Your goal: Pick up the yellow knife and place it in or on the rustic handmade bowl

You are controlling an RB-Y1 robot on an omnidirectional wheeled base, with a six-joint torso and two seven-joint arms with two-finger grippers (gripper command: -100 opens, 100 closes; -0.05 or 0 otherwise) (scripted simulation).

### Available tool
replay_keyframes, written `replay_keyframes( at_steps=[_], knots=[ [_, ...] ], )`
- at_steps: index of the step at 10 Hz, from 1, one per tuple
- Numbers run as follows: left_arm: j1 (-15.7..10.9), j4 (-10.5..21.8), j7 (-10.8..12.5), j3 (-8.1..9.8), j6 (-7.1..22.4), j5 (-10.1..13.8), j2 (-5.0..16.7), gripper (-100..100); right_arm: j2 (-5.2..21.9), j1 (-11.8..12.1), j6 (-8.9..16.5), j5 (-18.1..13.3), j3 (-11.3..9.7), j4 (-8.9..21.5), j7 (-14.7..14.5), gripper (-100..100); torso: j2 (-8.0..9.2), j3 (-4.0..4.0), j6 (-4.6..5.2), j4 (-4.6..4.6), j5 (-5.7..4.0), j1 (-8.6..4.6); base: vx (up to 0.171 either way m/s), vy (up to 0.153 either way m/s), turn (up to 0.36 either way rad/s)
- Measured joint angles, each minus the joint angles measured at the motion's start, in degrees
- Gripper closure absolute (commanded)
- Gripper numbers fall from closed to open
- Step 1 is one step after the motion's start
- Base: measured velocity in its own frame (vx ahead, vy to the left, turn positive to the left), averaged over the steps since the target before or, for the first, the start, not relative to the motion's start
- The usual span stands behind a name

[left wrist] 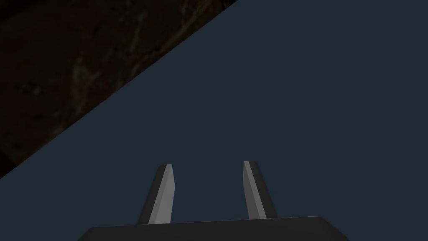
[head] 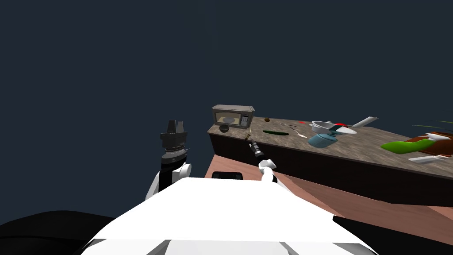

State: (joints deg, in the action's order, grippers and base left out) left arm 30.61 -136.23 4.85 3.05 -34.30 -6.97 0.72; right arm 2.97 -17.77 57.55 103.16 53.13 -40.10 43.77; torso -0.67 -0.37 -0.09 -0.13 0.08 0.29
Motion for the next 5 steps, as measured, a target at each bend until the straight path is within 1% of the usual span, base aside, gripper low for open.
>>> replay_keyframes(
  at_steps=[1, 2, 4, 5],
  knots=[
    [-0.01, 0.00, 0.00, 0.00, 0.00, 0.00, 0.00, 0, -0.62, -0.41, 0.07, 0.09, 0.36, 0.35, -0.07, -100, 0.17, 0.09, 0.01, 0.03, -0.02, -0.12, 0.050, -0.002, -0.010],
    [-0.01, 0.00, 0.00, 0.00, 0.00, 0.00, 0.00, 0, -2.27, -0.22, -0.08, -0.20, 0.38, -0.93, 0.51, -100, 0.32, 0.18, 0.01, 0.06, -0.04, -0.18, 0.027, 0.001, -0.002],
    [-0.02, 0.01, 0.00, 0.00, 0.00, 0.00, 0.00, 0, -2.33, -0.87, 0.32, 0.28, 0.98, 1.01, -0.42, -100, 0.53, 0.30, 0.02, 0.11, -0.04, -0.22, 0.000, 0.000, 0.000],
    [-0.02, 0.01, 0.00, 0.00, 0.01, 0.00, 0.00, 0, -2.32, -0.90, 0.37, 0.30, 1.00, 1.11, -0.59, 0, 0.57, 0.32, 0.02, 0.12, -0.04, -0.23, 0.000, 0.000, 0.000]
  ],
)
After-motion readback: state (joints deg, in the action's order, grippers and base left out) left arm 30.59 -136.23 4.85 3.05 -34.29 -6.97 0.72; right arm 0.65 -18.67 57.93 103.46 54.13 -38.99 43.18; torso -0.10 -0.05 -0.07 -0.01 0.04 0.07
